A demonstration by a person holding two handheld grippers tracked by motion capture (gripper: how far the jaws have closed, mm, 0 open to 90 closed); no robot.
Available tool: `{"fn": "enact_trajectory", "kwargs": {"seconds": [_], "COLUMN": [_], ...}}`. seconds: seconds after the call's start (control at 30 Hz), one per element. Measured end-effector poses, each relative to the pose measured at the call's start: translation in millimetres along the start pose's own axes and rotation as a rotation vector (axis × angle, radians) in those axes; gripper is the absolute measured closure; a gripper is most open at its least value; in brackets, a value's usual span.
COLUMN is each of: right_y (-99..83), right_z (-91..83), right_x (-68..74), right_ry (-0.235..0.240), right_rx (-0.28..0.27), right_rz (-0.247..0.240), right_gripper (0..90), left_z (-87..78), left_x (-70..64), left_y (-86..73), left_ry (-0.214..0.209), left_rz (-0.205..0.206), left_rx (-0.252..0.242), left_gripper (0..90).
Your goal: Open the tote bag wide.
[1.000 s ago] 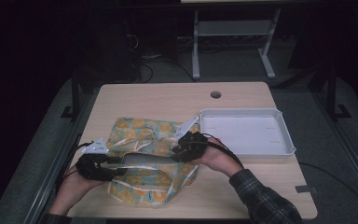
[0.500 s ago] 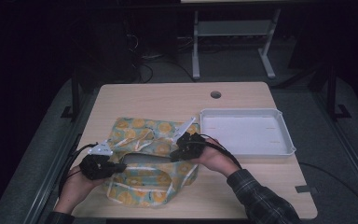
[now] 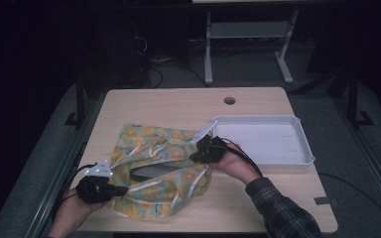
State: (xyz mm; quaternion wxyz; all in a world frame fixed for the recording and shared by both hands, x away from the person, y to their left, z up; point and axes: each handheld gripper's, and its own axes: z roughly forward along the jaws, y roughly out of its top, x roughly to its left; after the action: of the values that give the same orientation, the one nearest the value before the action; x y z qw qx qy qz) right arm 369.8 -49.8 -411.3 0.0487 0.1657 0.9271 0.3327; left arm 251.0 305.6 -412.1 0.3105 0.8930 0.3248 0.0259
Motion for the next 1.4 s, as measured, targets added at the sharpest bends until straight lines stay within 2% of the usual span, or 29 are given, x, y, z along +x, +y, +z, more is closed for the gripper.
{"fn": "enact_trajectory", "kwargs": {"seconds": [0.07,0.2,0.33,0.47,0.57,0.77,0.8,0.87,1.0,1.1,1.17,1.33,1.4], "right_y": [-3.5,-6.8,-8.9,-9.1,-9.9,-11.5,-11.3,-11.4,-10.2,-7.2,-5.7,-0.8,1.3], "right_z": [3.6,8.0,16.6,25.3,30.6,38.7,37.8,35.9,23.7,14.2,8.9,-6.1,-9.7], "right_x": [-3.7,-6.8,-6.2,-3.9,-3.0,-1.2,-1.4,-2.6,-6.2,-4.8,-4.1,-1.2,-0.5], "right_ry": [-0.015,-0.026,-0.040,-0.053,-0.054,-0.053,-0.053,-0.051,-0.033,-0.020,-0.017,0.010,0.013], "right_rx": [0.018,0.040,0.079,0.116,0.139,0.172,0.166,0.155,0.100,0.067,0.042,-0.006,-0.015], "right_rz": [0.008,0.022,0.021,-0.002,-0.008,-0.014,-0.013,-0.005,0.034,0.037,0.038,0.052,0.033], "right_gripper": [89.8,89.9,89.8,89.9,89.8,89.7,87.3,85.4,75.1,64.4,60.2,52.1,48.2], "left_z": [2.0,3.8,4.6,4.8,5.9,9.0,8.6,6.3,-2.8,-9.9,-16.4,-27.7,-31.1], "left_x": [-1.1,-1.5,0.5,2.1,2.1,1.8,1.6,1.5,-0.3,-3.5,-5.3,-9.1,-11.2], "left_y": [-10.2,-17.0,-22.9,-27.9,-31.2,-30.9,-30.7,-30.3,-27.2,-23.1,-19.6,-11.0,-6.5], "left_ry": [-0.006,-0.004,0.007,0.005,-0.006,0.003,0.011,0.019,0.021,0.041,0.050,0.050,0.050], "left_rz": [-0.015,-0.019,-0.035,-0.043,-0.061,-0.047,-0.047,-0.036,-0.044,-0.036,-0.024,-0.029,-0.023], "left_rx": [0.024,0.056,0.094,0.132,0.139,0.141,0.140,0.131,0.073,0.029,0.003,-0.072,-0.097], "left_gripper": [90.0,90.0,90.0,90.0,90.0,89.4,85.6,83.5,72.7,63.5,60.4,51.2,47.8]}}
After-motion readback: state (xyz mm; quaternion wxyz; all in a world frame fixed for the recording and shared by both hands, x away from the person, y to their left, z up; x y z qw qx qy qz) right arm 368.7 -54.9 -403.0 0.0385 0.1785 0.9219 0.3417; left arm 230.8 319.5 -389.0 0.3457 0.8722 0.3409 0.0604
